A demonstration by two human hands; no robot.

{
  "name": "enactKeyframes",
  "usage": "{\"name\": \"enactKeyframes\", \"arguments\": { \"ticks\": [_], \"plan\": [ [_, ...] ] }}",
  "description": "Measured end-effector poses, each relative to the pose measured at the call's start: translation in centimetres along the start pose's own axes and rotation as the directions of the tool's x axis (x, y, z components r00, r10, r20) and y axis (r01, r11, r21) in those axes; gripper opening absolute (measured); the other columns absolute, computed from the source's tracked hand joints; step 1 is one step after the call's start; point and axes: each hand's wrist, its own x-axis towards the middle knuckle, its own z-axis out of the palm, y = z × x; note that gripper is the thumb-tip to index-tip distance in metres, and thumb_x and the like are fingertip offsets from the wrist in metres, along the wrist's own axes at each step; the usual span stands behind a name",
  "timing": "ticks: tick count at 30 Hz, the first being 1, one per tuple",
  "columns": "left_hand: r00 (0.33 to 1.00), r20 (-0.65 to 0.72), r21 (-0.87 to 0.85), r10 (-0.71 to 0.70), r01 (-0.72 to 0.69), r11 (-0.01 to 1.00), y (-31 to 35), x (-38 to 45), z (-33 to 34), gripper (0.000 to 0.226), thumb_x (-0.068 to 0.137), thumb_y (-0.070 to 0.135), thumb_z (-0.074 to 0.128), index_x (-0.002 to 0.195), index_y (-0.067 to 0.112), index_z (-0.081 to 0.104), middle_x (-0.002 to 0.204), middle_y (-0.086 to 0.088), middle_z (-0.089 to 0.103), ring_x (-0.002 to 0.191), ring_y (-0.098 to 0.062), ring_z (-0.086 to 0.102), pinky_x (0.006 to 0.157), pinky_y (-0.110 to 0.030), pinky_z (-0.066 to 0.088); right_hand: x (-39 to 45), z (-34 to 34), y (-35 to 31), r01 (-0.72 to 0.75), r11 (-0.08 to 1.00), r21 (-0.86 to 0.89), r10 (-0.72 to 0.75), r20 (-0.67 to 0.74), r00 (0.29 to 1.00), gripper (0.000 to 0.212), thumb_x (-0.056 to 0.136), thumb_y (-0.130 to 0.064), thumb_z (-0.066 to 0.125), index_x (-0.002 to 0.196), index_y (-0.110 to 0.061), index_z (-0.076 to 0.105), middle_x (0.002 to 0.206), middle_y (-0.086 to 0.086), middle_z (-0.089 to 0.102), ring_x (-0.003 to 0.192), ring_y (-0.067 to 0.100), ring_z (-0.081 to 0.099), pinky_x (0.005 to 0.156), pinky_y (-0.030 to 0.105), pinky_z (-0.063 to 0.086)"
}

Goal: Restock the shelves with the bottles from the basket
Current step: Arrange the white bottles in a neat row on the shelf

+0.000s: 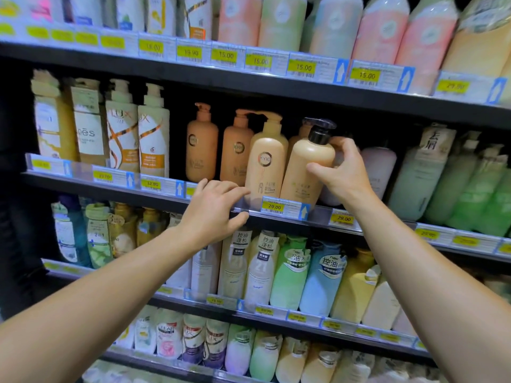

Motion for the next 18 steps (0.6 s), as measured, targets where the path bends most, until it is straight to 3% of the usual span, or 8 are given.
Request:
{"name": "enactKeyframes", "arguments": {
  "ticks": [2,4,8,12,15,18],
  "plan": [
    [1.0,-0.004,-0.003,-0.017,0.017,1.0,0.2,0.2,0.2,0.046,0.086,0.04,0.066,0.129,0.025,0.062,0.126,0.004,0.062,0.119,-0.024,0.052,0.11,-0.049,0.028,0.5,0.3,0.4,-0.011,1.0,0.019,0.011,-0.019,1.0,0.066,0.067,-0.027,0.081,0.127,-0.018,0.054,0.102,-0.024,0.05,0.087,-0.027,0.049,0.068,-0.001,0.041],
    [0.999,-0.012,-0.019,-0.035,0.035,0.999,0.4,0.3,0.5,0.045,0.086,0.039,0.066,0.128,0.026,0.061,0.126,0.005,0.061,0.12,-0.023,0.05,0.113,-0.05,0.023,0.8,0.6,0.7,-0.031,0.999,0.017,0.032,-0.026,0.999,0.065,0.074,-0.024,0.08,0.132,-0.019,0.051,0.105,-0.024,0.051,0.087,-0.024,0.051,0.065,-0.004,0.037],
    [0.999,-0.014,-0.026,-0.046,0.045,0.999,0.6,0.4,0.6,0.045,0.087,0.04,0.064,0.13,0.027,0.06,0.128,0.006,0.06,0.122,-0.02,0.048,0.116,-0.051,0.02,1.0,1.3,0.7,-0.098,0.995,0.025,0.099,-0.015,0.995,0.064,0.08,-0.029,0.076,0.137,-0.023,0.047,0.117,-0.01,0.056,0.1,0.001,0.056,0.065,0.0,0.04],
    [0.999,-0.013,-0.033,-0.037,0.037,0.999,0.4,0.2,0.5,0.045,0.088,0.039,0.064,0.131,0.026,0.06,0.128,0.005,0.06,0.122,-0.021,0.049,0.115,-0.052,0.021,0.9,1.4,0.3,-0.139,0.99,0.0,0.139,-0.005,0.99,0.061,0.083,-0.03,0.073,0.138,-0.023,0.048,0.118,-0.008,0.057,0.1,-0.002,0.056,0.067,0.0,0.041],
    [0.999,-0.026,-0.033,-0.03,0.029,0.999,0.3,-0.1,0.6,0.048,0.087,0.036,0.066,0.133,0.023,0.06,0.127,0.002,0.061,0.122,-0.024,0.05,0.116,-0.054,0.019,-0.1,1.8,0.1,-0.125,0.981,-0.149,0.117,-0.056,0.991,0.077,0.079,-0.041,0.073,0.145,-0.024,0.037,0.131,0.002,0.048,0.124,0.018,0.049,0.097,0.024,0.041],
    [0.998,-0.052,-0.016,-0.037,0.036,0.999,0.3,-0.5,0.8,0.048,0.086,0.034,0.068,0.132,0.022,0.061,0.126,0.0,0.061,0.122,-0.026,0.05,0.116,-0.059,0.017,-1.8,3.3,-0.3,-0.121,0.948,-0.295,0.11,-0.052,0.993,0.098,0.072,-0.05,0.078,0.146,-0.027,0.02,0.133,0.008,0.042,0.12,0.031,0.05,0.1,0.043,0.042]
  ]
}}
